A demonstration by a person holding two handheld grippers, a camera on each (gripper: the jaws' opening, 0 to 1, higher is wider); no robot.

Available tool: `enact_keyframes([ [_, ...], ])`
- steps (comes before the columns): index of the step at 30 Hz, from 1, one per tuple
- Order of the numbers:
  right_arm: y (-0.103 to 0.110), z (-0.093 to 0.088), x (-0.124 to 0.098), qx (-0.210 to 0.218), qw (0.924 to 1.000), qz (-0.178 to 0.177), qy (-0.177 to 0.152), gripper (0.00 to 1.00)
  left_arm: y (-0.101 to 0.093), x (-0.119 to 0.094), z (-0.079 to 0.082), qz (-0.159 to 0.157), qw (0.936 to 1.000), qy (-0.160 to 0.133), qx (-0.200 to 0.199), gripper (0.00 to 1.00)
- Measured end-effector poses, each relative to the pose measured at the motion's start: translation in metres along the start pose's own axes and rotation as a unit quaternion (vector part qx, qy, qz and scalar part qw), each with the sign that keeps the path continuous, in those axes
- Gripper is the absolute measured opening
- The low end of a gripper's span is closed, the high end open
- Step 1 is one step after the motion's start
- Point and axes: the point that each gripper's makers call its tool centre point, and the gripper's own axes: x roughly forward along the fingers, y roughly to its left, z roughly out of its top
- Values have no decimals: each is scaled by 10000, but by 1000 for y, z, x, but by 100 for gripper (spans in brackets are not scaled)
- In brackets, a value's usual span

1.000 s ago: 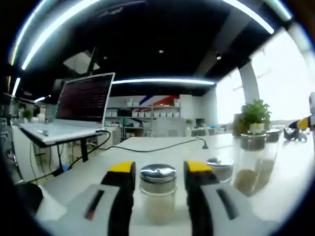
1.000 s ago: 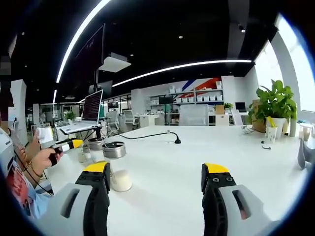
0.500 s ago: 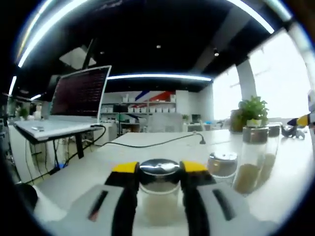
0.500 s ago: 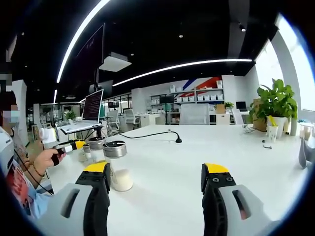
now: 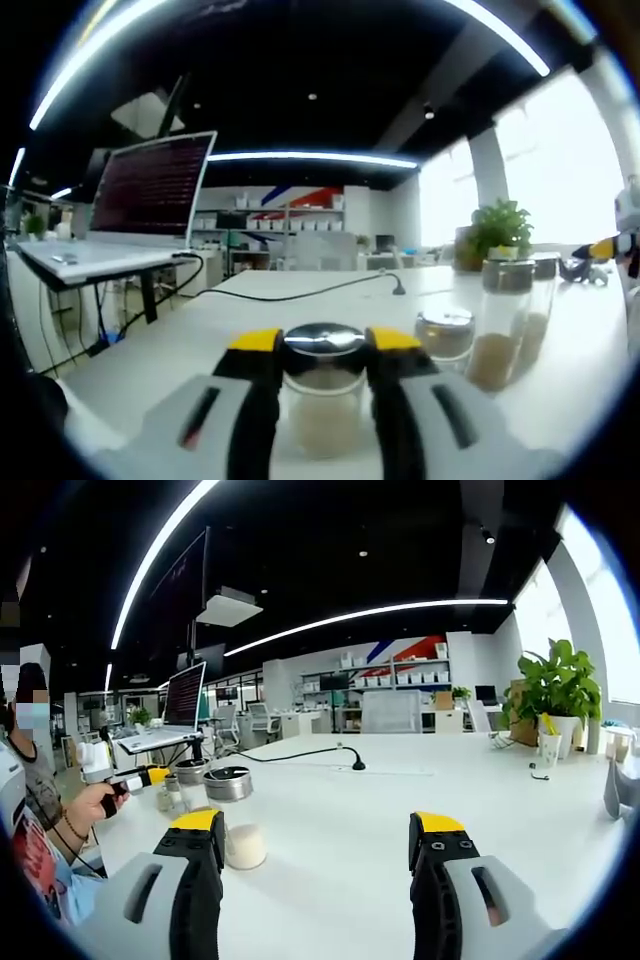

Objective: Rotate the seasoning bottle until the label or dispensing opening points toward the visible target arrow and the bottle remains upright within the marked orientation range

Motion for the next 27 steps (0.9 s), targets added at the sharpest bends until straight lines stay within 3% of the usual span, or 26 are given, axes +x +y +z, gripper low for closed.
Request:
enact_keyframes([
  [3,-1,3,-2,16,10000,0,-52,77,-1,0,0,-123,9999,-11,12,34],
  [6,-1,3,-2,-1,10000,-30,-63,76,-2,0,0,-489,9988,77,-30,34],
  [11,8,-2,3,0,9999,111,27,76,-2,0,-1,-838,9963,190,-52,34],
  [20,10,-6,5,-23,9998,179,104,76,-5,-1,-2,-1743,9840,321,-186,34],
  [27,9,-9,7,-23,9998,175,124,74,-2,-2,-2,-2087,9761,407,-456,34],
])
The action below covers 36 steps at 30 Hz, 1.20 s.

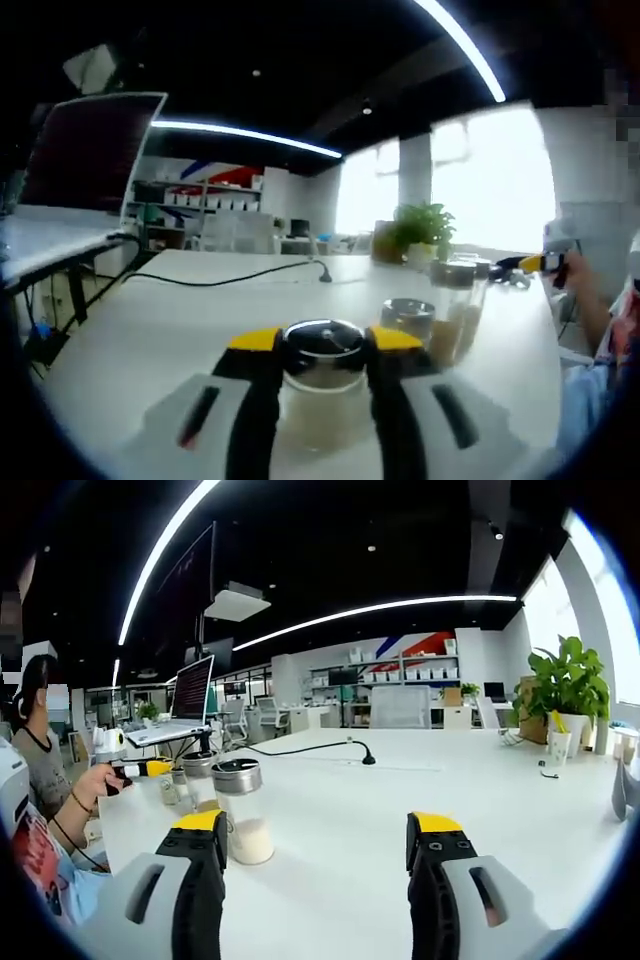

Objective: Rotate the seasoning bottle until the label or dispensing opening points toward the visible target arrow and the bottle remains upright within the marked orientation range

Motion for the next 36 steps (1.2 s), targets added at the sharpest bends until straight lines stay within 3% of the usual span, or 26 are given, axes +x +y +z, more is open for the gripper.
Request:
enact_keyframes([
  [5,2,-1,1,-17,10000,43,20,74,-5,3,-2,-280,9992,148,236,34],
  [15,0,-1,0,-17,10000,11,18,73,-1,6,-2,-669,9969,311,281,34],
  [20,0,-1,0,-26,10000,19,24,72,-5,5,-2,-1051,9939,264,202,34],
  [33,2,0,-1,-15,10000,40,8,72,-8,4,-2,-1111,9934,209,171,34],
  [36,7,0,0,35,9998,179,13,72,-7,4,-2,-1110,9935,195,167,34],
])
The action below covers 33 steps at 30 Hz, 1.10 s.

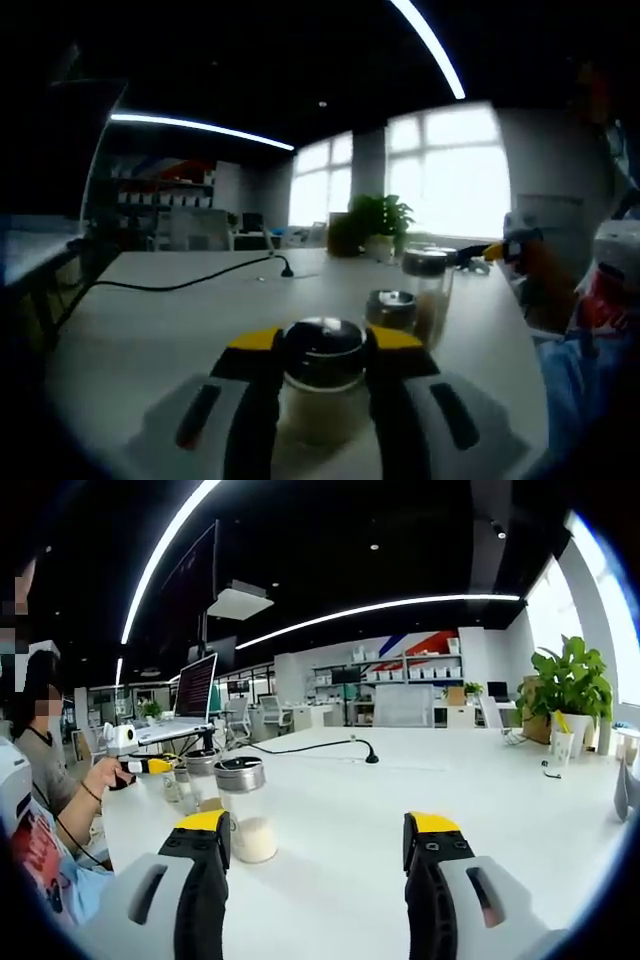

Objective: Rotate the seasoning bottle until the label or dispensing opening points toward the visible target arrow and the bottle remains upright within the marked orientation range

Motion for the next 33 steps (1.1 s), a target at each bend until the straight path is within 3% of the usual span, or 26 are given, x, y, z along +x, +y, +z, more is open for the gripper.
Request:
enact_keyframes([
  [4,2,2,1,94,9999,88,-51,71,-1,-1,0,1,10000,8,60,35],
  [6,2,1,1,69,9999,68,-29,71,2,-2,11,117,9995,-255,-141,41],
  [8,2,0,1,87,9999,85,-7,71,2,-6,17,162,9992,-338,-103,46],
  [10,2,-1,0,103,9999,98,10,71,1,-9,18,252,9994,-256,6,48],
  [12,2,1,-1,80,9999,87,-12,71,0,-15,12,423,9990,23,-159,54],
  [13,2,1,-1,76,9999,88,-20,71,-3,-17,17,470,9988,-52,-99,54],
  [17,0,0,-2,73,10000,53,2,71,1,-23,49,823,9918,-776,-602,63],
  [20,-1,0,-3,63,10000,23,6,71,3,-31,61,1088,9884,-917,-527,61],
  [23,-3,2,-3,99,9999,6,-40,71,2,-35,58,1295,9862,-798,-653,65],
  [25,-4,2,-4,97,9999,-8,-39,71,3,-35,53,1524,9857,-583,-420,68],
  [27,-4,2,-4,106,9999,-6,-44,71,3,-33,51,1816,9814,-559,-283,74],
  [30,-3,4,-5,90,9999,-11,-61,71,4,-29,49,2127,9748,-632,-212,91],
  [31,-3,4,-5,86,9999,-9,-70,71,6,-29,50,2233,9724,-662,-141,91],
  [33,-2,5,-5,85,9999,1,-78,71,11,-31,48,2626,9622,-719,-62,84],
])
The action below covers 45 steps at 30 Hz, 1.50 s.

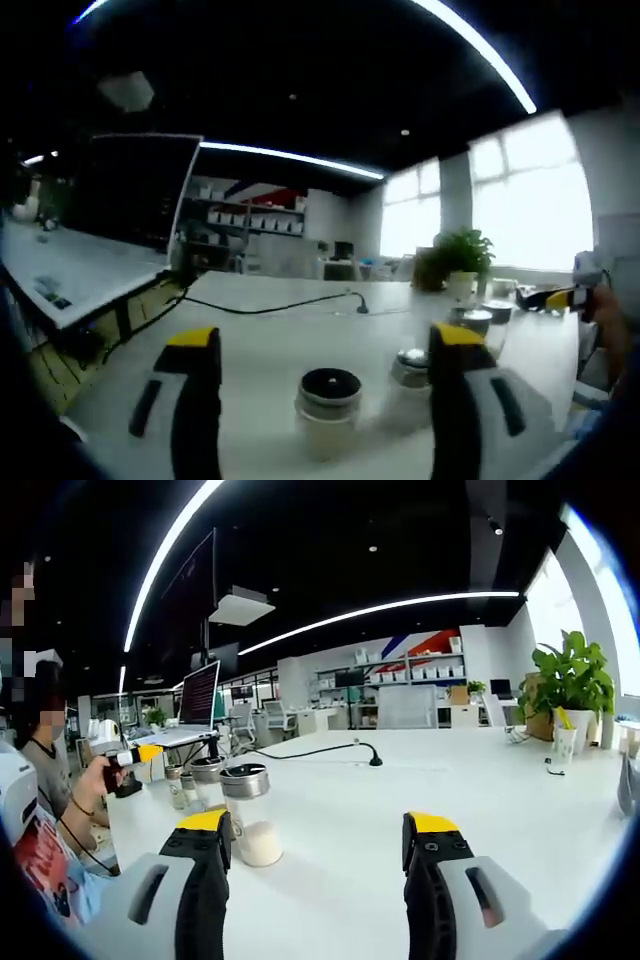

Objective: Rotate the seasoning bottle until the label or dispensing opening points toward the visible target arrow and the bottle remains upright within the marked orientation range

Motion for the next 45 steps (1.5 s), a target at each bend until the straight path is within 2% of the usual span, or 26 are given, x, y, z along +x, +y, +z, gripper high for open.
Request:
enact_keyframes([
  [2,0,0,0,3,10000,2,7,71,-1,3,-3,114,9997,-39,203,79],
  [3,0,0,0,6,10000,3,8,71,-3,4,-6,146,9997,-31,176,78],
  [5,-1,0,0,14,10000,1,-3,71,-2,4,-6,384,9990,-241,-7,74],
  [6,-2,0,0,19,10000,-6,-8,71,3,4,-8,624,9974,-343,-72,70],
  [7,-2,0,-1,25,10000,-9,-12,71,3,5,-14,724,9968,-347,-53,65],
  [12,-2,3,-2,-1,10000,-9,-50,71,-2,7,-28,701,9972,-186,-204,53],
  [14,-3,2,-2,12,10000,-14,-35,71,0,5,-33,843,9964,-93,23,43],
  [16,-2,1,-2,15,10000,-8,-18,71,-3,6,-34,846,9963,-133,18,44],
  [22,-3,2,-3,9,10000,-5,-28,70,-9,10,-44,785,9969,47,46,47],
  [24,-4,3,-3,11,10000,-14,-34,70,-10,10,-44,779,9970,27,14,45],
  [27,-5,3,-4,16,10000,-16,-47,70,-10,10,-44,781,9969,41,52,34],
  [28,-5,3,-4,14,10000,-17,-43,70,-9,11,-42,776,9969,10,136,34],
  [31,-4,3,-4,13,10000,-4,-40,69,-11,8,-41,753,9972,29,24,34],
  [39,-3,2,-3,3,10000,13,-12,69,-17,6,-41,478,9988,89,94,34],
  [45,-4,0,-3,7,10000,5,7,69,-19,10,-42,132,9998,108,50,33],
])
